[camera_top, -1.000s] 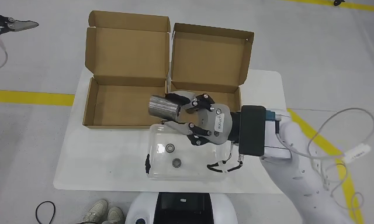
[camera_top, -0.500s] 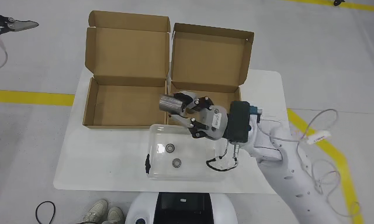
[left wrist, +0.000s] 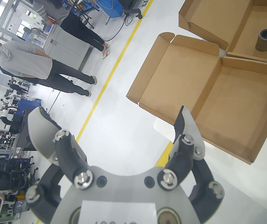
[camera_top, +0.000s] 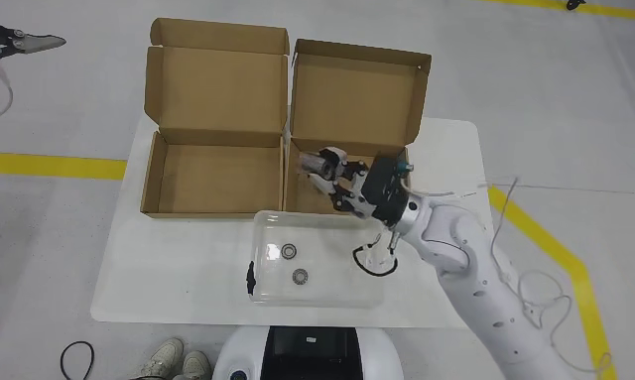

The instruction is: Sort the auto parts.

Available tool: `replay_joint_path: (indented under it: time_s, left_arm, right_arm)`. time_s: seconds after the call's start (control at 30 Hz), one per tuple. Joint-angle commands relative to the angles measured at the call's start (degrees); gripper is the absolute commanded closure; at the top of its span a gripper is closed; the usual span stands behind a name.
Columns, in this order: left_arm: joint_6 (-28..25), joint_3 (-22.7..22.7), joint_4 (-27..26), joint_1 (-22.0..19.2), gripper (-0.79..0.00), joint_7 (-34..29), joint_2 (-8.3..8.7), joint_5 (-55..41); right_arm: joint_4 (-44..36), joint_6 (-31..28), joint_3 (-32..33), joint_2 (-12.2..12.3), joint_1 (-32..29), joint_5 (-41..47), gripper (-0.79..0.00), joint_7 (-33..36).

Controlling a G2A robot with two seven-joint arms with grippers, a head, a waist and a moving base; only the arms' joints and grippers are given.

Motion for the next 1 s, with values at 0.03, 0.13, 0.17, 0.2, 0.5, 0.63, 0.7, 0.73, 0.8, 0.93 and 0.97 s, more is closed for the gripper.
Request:
replay_joint_path:
  time_s: [0.03,0.13,0.17,0.2,0.5,0.63,0.7,0.73,0.8,0.93,0.97]
  left_arm:
    - [0.0,0.0,0.0,0.0,-0.785,0.0,0.0,0.0]
    - [0.0,0.0,0.0,0.0,-0.785,0.0,0.0,0.0]
    - [0.0,0.0,0.0,0.0,-0.785,0.0,0.0,0.0]
    - [0.0,0.0,0.0,0.0,-0.785,0.0,0.0,0.0]
    - [0.0,0.0,0.0,0.0,-0.785,0.0,0.0,0.0]
    - [0.0,0.0,0.0,0.0,-0.785,0.0,0.0,0.0]
    - [0.0,0.0,0.0,0.0,-0.785,0.0,0.0,0.0]
    - [0.0,0.0,0.0,0.0,-0.785,0.0,0.0,0.0]
    - [0.0,0.0,0.0,0.0,-0.785,0.0,0.0,0.0]
    - [0.0,0.0,0.0,0.0,-0.785,0.0,0.0,0.0]
    - [0.0,0.0,0.0,0.0,-0.785,0.0,0.0,0.0]
  right_arm:
    - [1.2,1.7,0.6,0.1,0.0,0.7,0.0,3.0]
    - [2.6,3.2,1.0,0.1,-0.2,1.9,0.0,5.5]
    - [3.2,3.4,1.3,0.2,-0.2,2.3,0.0,6.2]
    - [3.7,3.6,1.5,0.2,-0.2,2.6,0.0,6.9]
    - [6.9,8.5,2.4,0.5,0.4,1.7,0.0,15.1]
    - [7.7,11.0,2.6,0.5,0.8,1.1,0.0,18.5]
    - [8.5,11.4,2.4,0.5,1.3,1.7,0.0,20.0]
    - [9.0,11.7,2.2,0.4,1.6,2.0,0.0,20.7]
    - [9.7,12.8,1.6,0.3,1.9,2.3,0.0,21.8]
    - [11.7,14.3,0.8,0.0,2.6,2.9,0.0,23.7]
    - [12.2,14.7,0.6,0.0,2.8,3.2,0.0,24.1]
